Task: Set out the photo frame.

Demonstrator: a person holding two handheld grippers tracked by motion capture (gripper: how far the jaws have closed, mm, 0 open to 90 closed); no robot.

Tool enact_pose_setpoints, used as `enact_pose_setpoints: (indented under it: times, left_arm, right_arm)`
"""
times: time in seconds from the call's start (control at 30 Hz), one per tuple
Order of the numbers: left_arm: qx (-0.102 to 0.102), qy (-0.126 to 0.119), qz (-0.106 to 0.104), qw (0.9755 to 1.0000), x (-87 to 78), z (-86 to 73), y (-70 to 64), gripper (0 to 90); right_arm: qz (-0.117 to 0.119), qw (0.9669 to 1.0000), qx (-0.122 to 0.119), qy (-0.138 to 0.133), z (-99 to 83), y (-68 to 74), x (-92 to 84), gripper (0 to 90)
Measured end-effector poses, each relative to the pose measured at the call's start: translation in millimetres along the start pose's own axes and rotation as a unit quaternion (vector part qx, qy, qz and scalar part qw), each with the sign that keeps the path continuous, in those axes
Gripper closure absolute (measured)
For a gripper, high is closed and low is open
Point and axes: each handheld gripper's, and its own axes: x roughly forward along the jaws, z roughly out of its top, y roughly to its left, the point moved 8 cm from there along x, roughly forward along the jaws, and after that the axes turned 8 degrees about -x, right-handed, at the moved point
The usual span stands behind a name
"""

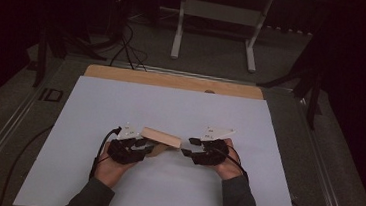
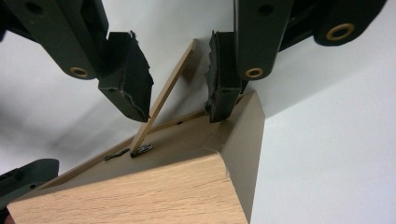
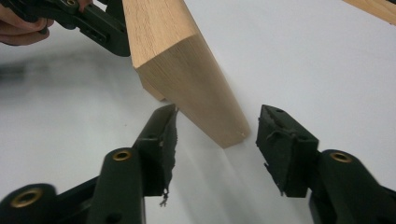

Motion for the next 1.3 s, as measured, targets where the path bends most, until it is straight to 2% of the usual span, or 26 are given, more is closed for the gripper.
enact_pose_setpoints:
  times: [0.13,0.2,0.27,0.33,0.43,0.47,0.53,0.6,0.63,0.67,0.7,0.8,0.93,1.13,1.3]
  left_arm:
    - [-0.001,-0.002,-0.001,1.0000,-0.3,0.4,-0.2,60.2]
    - [0.000,-0.003,-0.001,1.0000,-0.6,0.6,-0.5,61.3]
    - [0.001,-0.004,-0.001,1.0000,-1.0,0.9,-0.6,61.4]
    - [0.001,-0.006,-0.003,1.0000,-1.4,1.3,-1.2,63.4]
    - [0.002,-0.007,-0.005,1.0000,-1.8,1.5,-1.6,65.1]
    - [0.005,-0.007,-0.006,1.0000,-1.9,1.5,-1.7,67.2]
    - [0.006,-0.007,-0.005,0.9999,-2.1,1.8,-2.2,68.0]
    - [0.012,-0.009,-0.002,0.9999,-2.8,2.6,-2.5,72.3]
    - [0.012,-0.009,-0.002,0.9999,-2.8,2.6,-2.5,73.4]
    - [0.018,-0.010,0.002,0.9998,-3.4,3.4,-2.6,75.3]
    - [0.018,-0.010,0.002,0.9998,-3.4,3.4,-2.6,76.2]
    - [0.025,-0.014,0.009,0.9995,-4.3,5.4,-2.1,80.4]
    - [0.027,-0.016,0.014,0.9994,-4.8,6.6,-1.6,88.6]
    - [0.024,-0.024,0.018,0.9993,-6.0,9.4,-0.4,89.5]
    - [0.023,-0.025,0.020,0.9992,-5.7,9.9,-0.2,89.5]
  right_arm:
    - [-0.003,1.0000,0.002,-0.003,-0.3,-1.9,-1.4,52.6]
    - [-0.012,0.9999,0.003,-0.002,0.1,-1.9,-0.1,60.3]
    - [-0.015,0.9999,0.000,-0.003,0.4,-2.0,0.4,62.7]
    - [-0.022,0.9997,-0.003,-0.006,1.9,-1.1,0.8,71.1]
    - [-0.025,0.9997,-0.004,-0.006,2.0,-1.8,-0.3,75.6]
    - [-0.032,0.9995,-0.004,-0.009,2.0,-3.8,-1.8,80.2]
    - [-0.037,0.9993,-0.002,-0.009,1.9,-4.9,-2.6,81.3]
    - [-0.061,0.9981,0.006,-0.010,2.0,-9.4,-3.1,86.6]
    - [-0.061,0.9981,0.006,-0.010,2.0,-9.4,-3.1,86.6]
    - [-0.075,0.9971,0.009,-0.011,2.5,-10.7,-1.5,88.7]
    - [-0.075,0.9971,0.009,-0.011,2.5,-10.7,-1.5,88.7]
    - [-0.095,0.9952,0.018,-0.019,4.2,-13.5,1.6,89.4]
    - [-0.104,0.9937,0.029,-0.027,6.3,-13.8,6.2,89.6]
    - [-0.103,0.9921,0.055,-0.047,10.6,-13.6,11.2,89.6]
    - [-0.108,0.9892,0.078,-0.061,12.4,-16.7,11.6,89.6]
